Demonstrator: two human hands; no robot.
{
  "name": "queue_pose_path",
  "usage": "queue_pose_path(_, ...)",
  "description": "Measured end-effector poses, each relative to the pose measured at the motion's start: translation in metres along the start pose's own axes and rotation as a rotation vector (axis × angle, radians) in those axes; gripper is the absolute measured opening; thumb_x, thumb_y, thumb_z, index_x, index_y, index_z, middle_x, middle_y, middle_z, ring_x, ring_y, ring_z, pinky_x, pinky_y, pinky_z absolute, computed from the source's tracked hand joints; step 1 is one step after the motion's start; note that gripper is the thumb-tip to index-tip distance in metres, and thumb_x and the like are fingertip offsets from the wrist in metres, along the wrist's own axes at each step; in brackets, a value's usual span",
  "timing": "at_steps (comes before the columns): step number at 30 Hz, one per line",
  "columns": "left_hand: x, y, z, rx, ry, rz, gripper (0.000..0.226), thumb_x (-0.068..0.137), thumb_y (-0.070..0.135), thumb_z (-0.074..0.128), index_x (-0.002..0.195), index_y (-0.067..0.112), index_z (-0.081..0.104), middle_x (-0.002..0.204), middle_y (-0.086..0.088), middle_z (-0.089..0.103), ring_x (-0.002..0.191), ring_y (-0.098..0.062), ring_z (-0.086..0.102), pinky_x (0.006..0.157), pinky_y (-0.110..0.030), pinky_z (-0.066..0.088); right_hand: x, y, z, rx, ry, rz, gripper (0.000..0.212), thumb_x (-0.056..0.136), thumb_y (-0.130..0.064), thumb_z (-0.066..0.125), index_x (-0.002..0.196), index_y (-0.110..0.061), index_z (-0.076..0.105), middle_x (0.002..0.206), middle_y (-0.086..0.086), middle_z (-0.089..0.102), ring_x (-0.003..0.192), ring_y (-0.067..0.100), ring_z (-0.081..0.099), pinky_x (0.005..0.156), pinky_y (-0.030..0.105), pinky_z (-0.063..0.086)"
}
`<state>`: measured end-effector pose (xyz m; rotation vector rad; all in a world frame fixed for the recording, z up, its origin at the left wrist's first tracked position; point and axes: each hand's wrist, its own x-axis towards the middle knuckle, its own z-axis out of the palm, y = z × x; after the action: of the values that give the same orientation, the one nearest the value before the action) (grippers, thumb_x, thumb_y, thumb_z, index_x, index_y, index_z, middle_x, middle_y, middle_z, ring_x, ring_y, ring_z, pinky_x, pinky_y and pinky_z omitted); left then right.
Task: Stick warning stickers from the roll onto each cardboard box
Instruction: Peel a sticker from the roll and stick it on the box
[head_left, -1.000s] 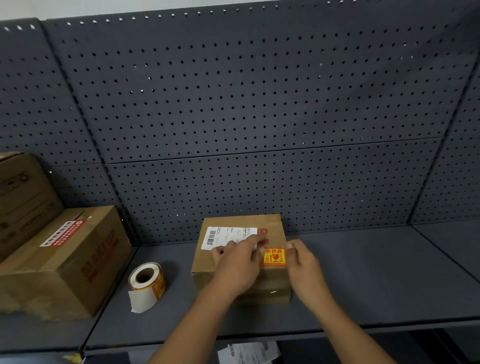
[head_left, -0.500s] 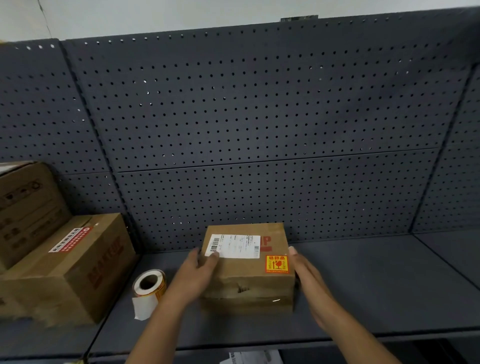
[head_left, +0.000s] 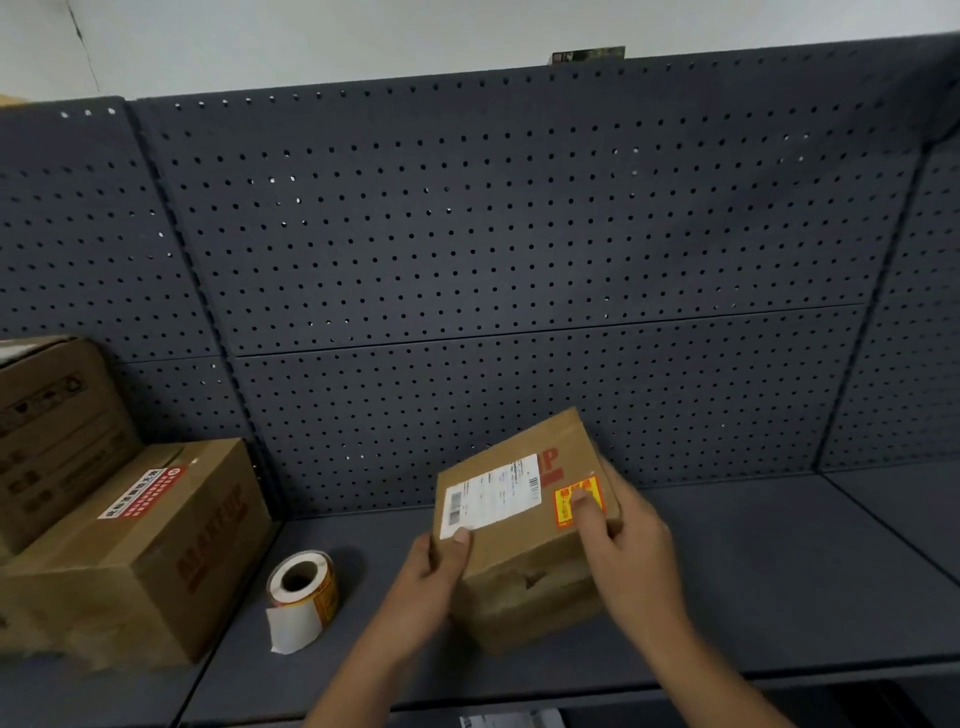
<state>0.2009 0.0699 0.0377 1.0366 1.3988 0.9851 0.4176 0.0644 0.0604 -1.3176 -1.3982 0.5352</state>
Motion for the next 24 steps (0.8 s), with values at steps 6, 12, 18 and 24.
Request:
queue_pose_path(6,0.007,-0.027,0.024,-0.156,0.006,-0.138,0.044,0.093,0.047,0.071,0.117,0.011,0.07,0.107,-0.009,0.08,0.103,-0.027,0.076,0.083,-0.047,0.065,0.023,-0.031,0.011,-0.628,0.033,-0.35,0.057,0.095,-0.051,0.043,0.137,-0.02,0.067,0.14,-0.007,0.066,0.131,0.014,0.059,0.107,0.041,0.046)
queue_pose_path(12,0.024,-0.038,0.026,0.069,0.208,0.018,0.027,0.1,0.013,0.066,0.126,0.012,0.058,0.126,-0.007,0.064,0.112,-0.023,0.062,0.092,-0.035,0.054,0.013,-0.041,0.057,-0.813,0.027,-0.538,0.048,0.093,-0.044,0.054,0.124,-0.015,0.074,0.12,-0.001,0.074,0.109,0.021,0.066,0.09,0.04,0.054)
queue_pose_path(18,0.017,-0.034,0.02,-0.12,0.079,-0.002,0.025,0.107,0.008,0.051,0.118,0.018,0.07,0.102,-0.007,0.081,0.093,-0.02,0.073,0.072,-0.032,0.053,0.008,-0.051,0.077,-0.945,-0.112,-0.529,0.056,0.093,-0.05,0.047,0.125,-0.012,0.072,0.12,0.004,0.073,0.109,0.025,0.065,0.091,0.042,0.053)
queue_pose_path(24,-0.003,-0.002,0.017,-0.162,0.119,0.139,0.024,0.109,0.019,0.048,0.121,0.015,0.069,0.113,-0.006,0.079,0.105,-0.02,0.074,0.091,-0.04,0.06,0.003,-0.063,0.047,-0.618,-0.065,-0.532,0.059,0.103,-0.064,0.038,0.118,-0.019,0.073,0.121,-0.005,0.071,0.118,0.016,0.061,0.098,0.037,0.05)
